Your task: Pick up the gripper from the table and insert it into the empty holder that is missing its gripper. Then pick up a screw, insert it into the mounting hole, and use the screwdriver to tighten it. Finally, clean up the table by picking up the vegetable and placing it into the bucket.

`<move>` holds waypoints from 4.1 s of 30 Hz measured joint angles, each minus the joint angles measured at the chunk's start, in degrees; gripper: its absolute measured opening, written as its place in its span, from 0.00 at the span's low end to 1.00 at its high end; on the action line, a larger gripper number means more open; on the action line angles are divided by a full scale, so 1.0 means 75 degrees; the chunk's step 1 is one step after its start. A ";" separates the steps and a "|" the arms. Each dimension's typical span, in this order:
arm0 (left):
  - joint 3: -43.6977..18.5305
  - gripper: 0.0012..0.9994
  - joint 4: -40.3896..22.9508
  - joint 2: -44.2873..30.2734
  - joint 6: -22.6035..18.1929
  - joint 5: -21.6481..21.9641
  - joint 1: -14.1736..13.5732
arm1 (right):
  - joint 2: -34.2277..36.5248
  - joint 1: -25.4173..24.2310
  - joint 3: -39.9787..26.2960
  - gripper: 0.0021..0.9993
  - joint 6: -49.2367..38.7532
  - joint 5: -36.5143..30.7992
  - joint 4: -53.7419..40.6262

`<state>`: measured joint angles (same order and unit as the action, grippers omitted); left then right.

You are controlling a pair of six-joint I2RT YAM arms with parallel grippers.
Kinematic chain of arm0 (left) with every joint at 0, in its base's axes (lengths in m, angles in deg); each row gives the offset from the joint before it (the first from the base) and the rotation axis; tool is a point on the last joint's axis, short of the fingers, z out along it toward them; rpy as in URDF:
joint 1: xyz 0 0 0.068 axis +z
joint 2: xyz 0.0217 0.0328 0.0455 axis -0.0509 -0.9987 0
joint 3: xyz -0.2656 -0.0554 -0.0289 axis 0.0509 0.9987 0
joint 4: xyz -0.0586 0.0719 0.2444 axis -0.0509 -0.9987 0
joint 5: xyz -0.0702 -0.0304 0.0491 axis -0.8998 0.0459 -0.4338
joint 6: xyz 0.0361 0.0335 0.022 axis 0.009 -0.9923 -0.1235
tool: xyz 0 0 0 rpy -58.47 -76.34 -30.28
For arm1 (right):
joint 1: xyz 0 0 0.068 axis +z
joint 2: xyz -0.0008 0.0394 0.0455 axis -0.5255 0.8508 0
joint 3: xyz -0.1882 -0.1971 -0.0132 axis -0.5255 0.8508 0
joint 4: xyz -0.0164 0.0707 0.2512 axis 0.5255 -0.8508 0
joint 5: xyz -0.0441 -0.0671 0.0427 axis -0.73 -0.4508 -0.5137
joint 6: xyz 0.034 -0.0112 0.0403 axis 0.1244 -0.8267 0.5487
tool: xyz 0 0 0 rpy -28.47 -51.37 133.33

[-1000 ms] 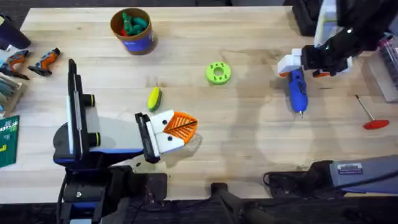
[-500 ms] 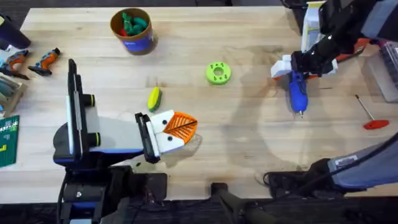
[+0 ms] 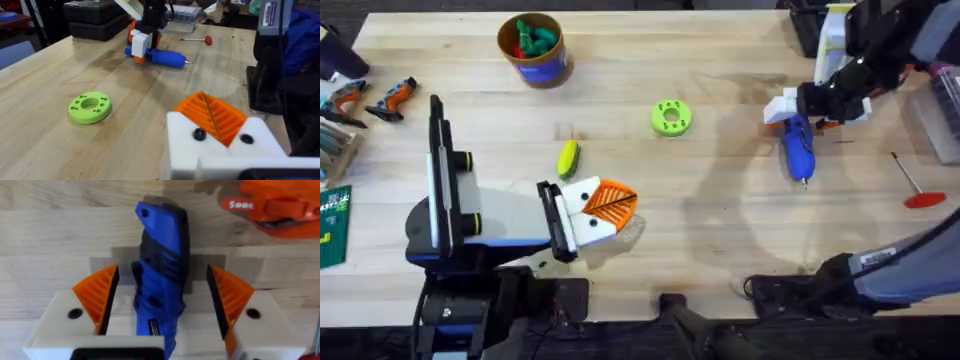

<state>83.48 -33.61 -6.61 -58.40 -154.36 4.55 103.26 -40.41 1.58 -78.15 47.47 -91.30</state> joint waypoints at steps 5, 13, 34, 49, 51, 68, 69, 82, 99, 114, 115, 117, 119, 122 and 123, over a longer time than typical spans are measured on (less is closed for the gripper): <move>0.0000 0.00 0.0000 0.0000 0.0001 -0.0001 0.0000 | 0.0239 0.0003 -0.0015 0.97 -0.0051 0.0010 0.0039; 0.0000 0.00 0.0000 0.0000 -0.0002 -0.0001 0.0000 | 0.0239 0.0003 -0.0015 0.88 -0.0083 0.0033 0.0113; 0.0000 0.00 0.0000 0.0000 -0.0002 0.0000 0.0000 | 0.0186 0.0017 -0.0067 0.03 -0.0132 0.0007 -0.0196; 0.0000 0.00 0.0000 0.0000 -0.0002 0.0001 0.0000 | -0.4134 0.0960 -0.0782 0.03 0.0128 0.0467 0.0118; 0.0000 0.00 0.0000 0.0001 -0.0002 -0.0001 0.0000 | -0.4656 0.1162 -0.0796 0.03 0.0156 0.0579 0.0436; 0.0000 0.00 -0.0003 0.0000 -0.0002 -0.0001 0.0000 | -0.5860 0.2726 -0.0775 0.03 0.0949 0.3074 0.2487; 0.0000 0.00 -0.0002 0.0001 -0.0002 -0.0001 0.0000 | -0.5824 0.2844 -0.0704 0.03 0.1012 0.3152 0.2902; 0.0000 0.00 0.0000 0.0000 -0.0002 -0.0001 0.0000 | -0.5774 0.3993 0.2369 0.03 0.2632 0.3734 0.8585; 0.0000 0.00 0.0000 0.0000 -0.0002 -0.0001 0.0000 | -0.4598 0.5327 0.3593 0.03 0.3323 0.4209 1.2160; 0.0000 0.00 -0.0001 0.0000 -0.0002 -0.0001 0.0000 | -0.3083 0.6494 0.3593 0.03 0.3490 0.5368 1.4666; 0.0000 0.00 0.0000 0.0000 -0.0002 -0.0001 0.0000 | -0.3009 0.6519 0.3593 0.03 0.3496 0.5429 1.4760; 0.0000 0.00 -0.0002 0.0003 -0.0001 -0.0001 0.0000 | -0.2910 0.6525 0.3597 0.03 0.3495 0.5570 1.4996; 0.0000 0.00 -0.0001 0.0000 -0.0002 -0.0001 0.0000 | -0.2879 0.6522 0.3640 0.03 0.3502 0.5703 1.5262; 0.0000 0.00 -0.0003 0.0000 -0.0002 -0.0001 0.0000 | -0.2879 0.6525 0.3834 0.03 0.3567 0.5822 1.5694; 0.0000 0.00 0.0000 0.0000 -0.0002 -0.0001 0.0000 | -0.2879 0.6525 0.3925 0.03 0.3615 0.5850 1.5856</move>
<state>83.48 -33.61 -6.61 -58.42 -154.37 4.55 81.66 8.53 31.01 -51.04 91.34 27.62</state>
